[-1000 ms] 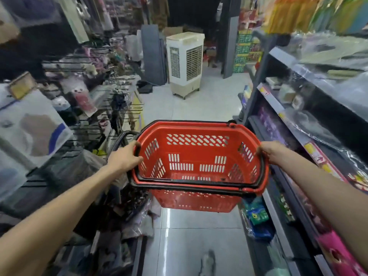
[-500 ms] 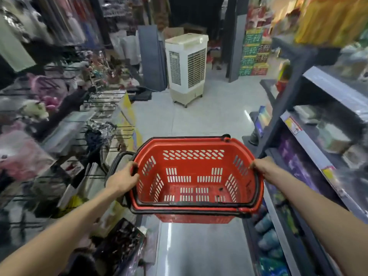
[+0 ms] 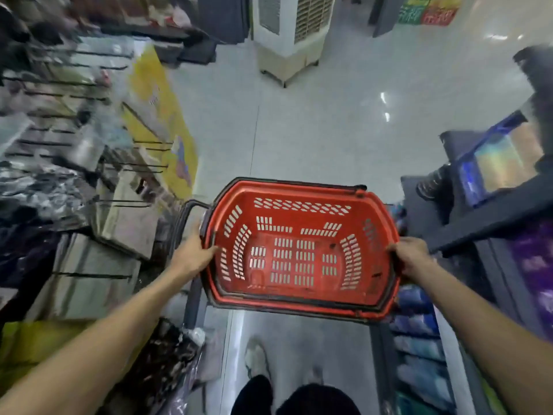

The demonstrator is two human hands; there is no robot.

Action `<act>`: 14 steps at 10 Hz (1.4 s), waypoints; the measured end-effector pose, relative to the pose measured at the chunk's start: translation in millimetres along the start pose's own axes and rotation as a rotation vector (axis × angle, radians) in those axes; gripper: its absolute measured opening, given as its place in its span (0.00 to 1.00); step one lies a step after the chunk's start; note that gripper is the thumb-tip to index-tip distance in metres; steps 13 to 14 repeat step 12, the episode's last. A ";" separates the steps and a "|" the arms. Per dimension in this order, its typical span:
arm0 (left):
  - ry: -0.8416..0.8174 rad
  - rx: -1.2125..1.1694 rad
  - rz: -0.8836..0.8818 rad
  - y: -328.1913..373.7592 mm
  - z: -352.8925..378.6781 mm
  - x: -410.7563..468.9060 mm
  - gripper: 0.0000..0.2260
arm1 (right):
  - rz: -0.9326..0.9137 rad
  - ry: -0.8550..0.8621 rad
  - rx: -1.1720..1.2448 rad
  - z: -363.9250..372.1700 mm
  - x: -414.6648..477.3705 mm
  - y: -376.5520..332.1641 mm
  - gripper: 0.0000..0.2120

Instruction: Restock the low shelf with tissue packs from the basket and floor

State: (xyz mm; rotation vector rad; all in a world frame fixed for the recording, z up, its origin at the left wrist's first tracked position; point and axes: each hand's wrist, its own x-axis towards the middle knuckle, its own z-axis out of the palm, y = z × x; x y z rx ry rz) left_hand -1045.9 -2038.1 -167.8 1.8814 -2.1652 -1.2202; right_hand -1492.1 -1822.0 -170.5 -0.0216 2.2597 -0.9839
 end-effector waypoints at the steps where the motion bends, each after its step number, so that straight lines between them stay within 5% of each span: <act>1: 0.005 -0.034 -0.131 -16.3 51.0 58.7 0.29 | 0.067 0.011 0.050 51.2 55.0 15.5 0.14; 4: 0.078 -0.260 -0.452 -91.4 211.2 219.8 0.24 | 0.292 -0.061 0.223 184.3 252.7 104.1 0.20; 6: 0.076 -0.316 -0.540 -127.2 278.3 270.8 0.24 | 0.366 -0.027 0.163 230.2 301.1 139.2 0.11; 14: -0.233 -0.246 -0.424 -109.4 258.9 278.8 0.19 | 0.311 -0.128 -0.041 228.8 300.3 137.8 0.28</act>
